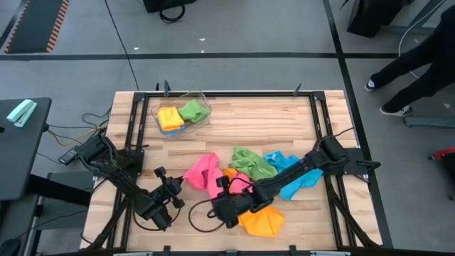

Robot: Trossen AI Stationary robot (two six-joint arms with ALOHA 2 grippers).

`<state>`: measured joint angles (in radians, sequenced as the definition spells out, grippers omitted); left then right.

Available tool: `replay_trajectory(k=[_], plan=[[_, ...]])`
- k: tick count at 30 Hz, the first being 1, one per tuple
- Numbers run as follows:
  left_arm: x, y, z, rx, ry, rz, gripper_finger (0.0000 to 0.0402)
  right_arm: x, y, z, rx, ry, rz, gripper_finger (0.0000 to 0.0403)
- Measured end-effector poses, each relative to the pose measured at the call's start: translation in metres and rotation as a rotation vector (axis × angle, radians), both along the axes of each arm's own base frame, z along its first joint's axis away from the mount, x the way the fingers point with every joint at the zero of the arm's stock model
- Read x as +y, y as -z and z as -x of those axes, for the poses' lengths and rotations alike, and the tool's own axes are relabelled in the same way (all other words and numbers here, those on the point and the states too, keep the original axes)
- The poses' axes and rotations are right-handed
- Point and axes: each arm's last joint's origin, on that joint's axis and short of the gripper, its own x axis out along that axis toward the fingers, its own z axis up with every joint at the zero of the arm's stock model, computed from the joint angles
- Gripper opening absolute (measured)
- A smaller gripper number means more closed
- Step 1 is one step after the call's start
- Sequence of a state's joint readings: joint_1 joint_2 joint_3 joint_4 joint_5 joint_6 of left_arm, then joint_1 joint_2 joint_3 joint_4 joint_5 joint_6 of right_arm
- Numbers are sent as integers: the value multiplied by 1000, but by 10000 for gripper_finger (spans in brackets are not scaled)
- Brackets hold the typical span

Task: Fold microfiber towels
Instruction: Fold the left pink microfiber towel

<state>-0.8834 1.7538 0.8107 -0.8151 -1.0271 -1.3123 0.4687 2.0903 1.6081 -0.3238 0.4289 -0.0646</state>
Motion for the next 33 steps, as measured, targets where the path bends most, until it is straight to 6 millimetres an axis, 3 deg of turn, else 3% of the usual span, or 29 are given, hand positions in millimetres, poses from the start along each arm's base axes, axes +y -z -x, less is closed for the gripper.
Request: replay_trajectory(k=[4, 10, 16, 21, 24, 27, 33], plan=[[-8, -13, 0, 12, 43, -29, 22, 1, -18, 10, -13, 0, 25, 7], [-21, -63, -8, 61, 88, -90, 12, -10, -68, 29, -79, 18, -6, 7], [-27, -119, -14, 98, 88, -132, 26, -19, -125, 60, -165, -35, -55, 10], [-34, -140, -15, 162, 100, -56, 22, -24, -161, 89, -204, -116, -137, 14], [-38, -138, -17, 187, 122, -18, 19, -26, -169, 98, -201, -122, -153, 14], [-41, -132, -23, 156, 126, 9, 33, -26, -164, 99, -147, -132, -162, 15], [-48, -123, -30, 177, 201, 10, 119, -25, -150, 98, -55, -132, -159, 16]])
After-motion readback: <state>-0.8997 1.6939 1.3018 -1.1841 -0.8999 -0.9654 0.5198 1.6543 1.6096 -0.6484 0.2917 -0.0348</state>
